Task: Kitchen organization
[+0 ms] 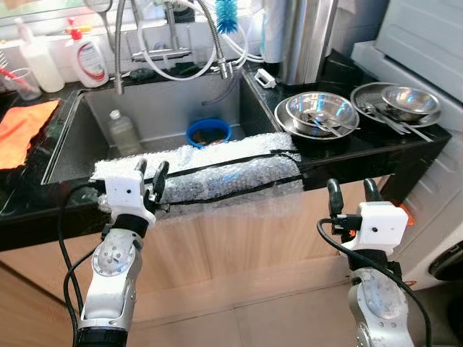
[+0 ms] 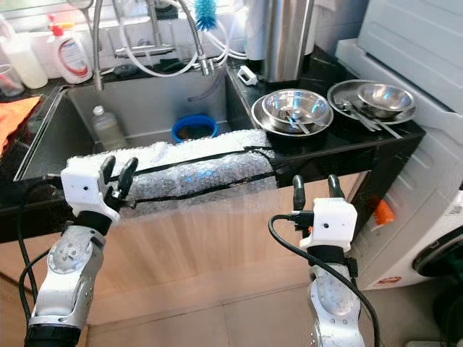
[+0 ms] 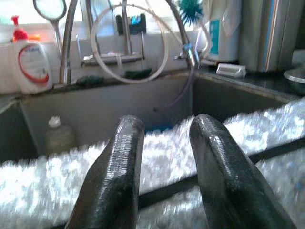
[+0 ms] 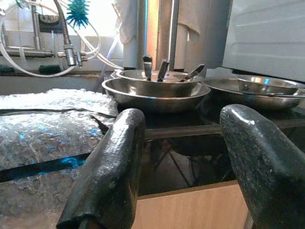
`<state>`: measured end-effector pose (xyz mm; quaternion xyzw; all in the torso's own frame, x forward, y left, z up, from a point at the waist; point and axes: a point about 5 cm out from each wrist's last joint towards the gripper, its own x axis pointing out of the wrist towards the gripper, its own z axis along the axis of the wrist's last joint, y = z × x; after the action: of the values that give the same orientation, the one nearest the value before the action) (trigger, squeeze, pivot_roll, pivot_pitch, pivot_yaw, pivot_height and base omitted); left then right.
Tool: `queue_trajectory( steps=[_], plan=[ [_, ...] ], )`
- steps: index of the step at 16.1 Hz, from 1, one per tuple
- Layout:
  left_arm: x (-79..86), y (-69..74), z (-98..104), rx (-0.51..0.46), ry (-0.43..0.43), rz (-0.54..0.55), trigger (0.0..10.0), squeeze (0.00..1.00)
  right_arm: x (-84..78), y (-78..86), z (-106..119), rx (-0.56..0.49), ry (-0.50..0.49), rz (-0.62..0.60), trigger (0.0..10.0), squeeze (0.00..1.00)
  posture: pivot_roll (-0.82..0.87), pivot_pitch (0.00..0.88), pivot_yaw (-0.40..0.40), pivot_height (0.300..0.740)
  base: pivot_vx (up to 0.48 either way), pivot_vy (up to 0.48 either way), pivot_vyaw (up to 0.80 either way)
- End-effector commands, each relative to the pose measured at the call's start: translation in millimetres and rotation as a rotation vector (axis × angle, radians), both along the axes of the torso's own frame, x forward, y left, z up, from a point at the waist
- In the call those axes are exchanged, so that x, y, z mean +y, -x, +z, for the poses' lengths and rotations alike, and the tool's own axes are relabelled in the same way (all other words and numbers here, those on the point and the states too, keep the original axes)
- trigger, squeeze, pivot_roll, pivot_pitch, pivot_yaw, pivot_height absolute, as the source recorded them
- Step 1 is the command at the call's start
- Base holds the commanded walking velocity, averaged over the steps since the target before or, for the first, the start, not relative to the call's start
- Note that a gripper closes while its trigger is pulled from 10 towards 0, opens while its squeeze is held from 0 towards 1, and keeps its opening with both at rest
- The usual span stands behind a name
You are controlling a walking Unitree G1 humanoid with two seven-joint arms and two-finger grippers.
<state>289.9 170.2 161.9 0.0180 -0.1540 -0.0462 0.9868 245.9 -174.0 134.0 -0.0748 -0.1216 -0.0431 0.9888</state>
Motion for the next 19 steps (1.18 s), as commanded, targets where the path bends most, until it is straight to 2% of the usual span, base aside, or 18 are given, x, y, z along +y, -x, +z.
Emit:
queue_trajectory(
  steps=[1, 3, 6, 14, 19],
  plan=[
    [1.4, 0.4, 7, -0.022, 0.015, 0.008, 10.0, 0.00, 3.6, -1.6, 8, -0.028, 0.002, 0.015, 10.0, 0.00, -0.11, 0.004, 0.063, 0.740, 0.000, 0.000, -0.77],
    [0.8, 1.3, 3, -0.011, 0.021, 0.008, 10.0, 0.00, 3.6, -1.9, 9, -0.029, 0.001, 0.016, 10.0, 0.00, -0.11, 0.004, 0.063, 0.740, 0.000, 0.337, -0.77],
    [-1.1, 1.3, 3, -0.012, 0.012, 0.007, 10.0, 0.00, 3.5, -2.0, 10, -0.030, 0.003, 0.016, 10.0, 0.00, -0.11, 0.010, 0.059, 0.740, 0.000, 0.000, -0.77],
    [-5.6, -0.5, 16, -0.054, 0.008, -0.003, 10.0, 0.00, 6.8, -2.2, 8, -0.026, -0.004, 0.028, 10.0, 0.00, -0.11, 0.011, 0.059, 0.740, 0.000, 0.000, -0.77],
    [-6.2, 0.5, 20, -0.064, 0.011, -0.003, 10.0, 0.00, 9.6, -1.8, 10, -0.044, -0.006, 0.054, 10.0, 0.00, -0.11, 0.003, 0.060, 0.740, 0.000, 0.000, 0.00]
  ],
)
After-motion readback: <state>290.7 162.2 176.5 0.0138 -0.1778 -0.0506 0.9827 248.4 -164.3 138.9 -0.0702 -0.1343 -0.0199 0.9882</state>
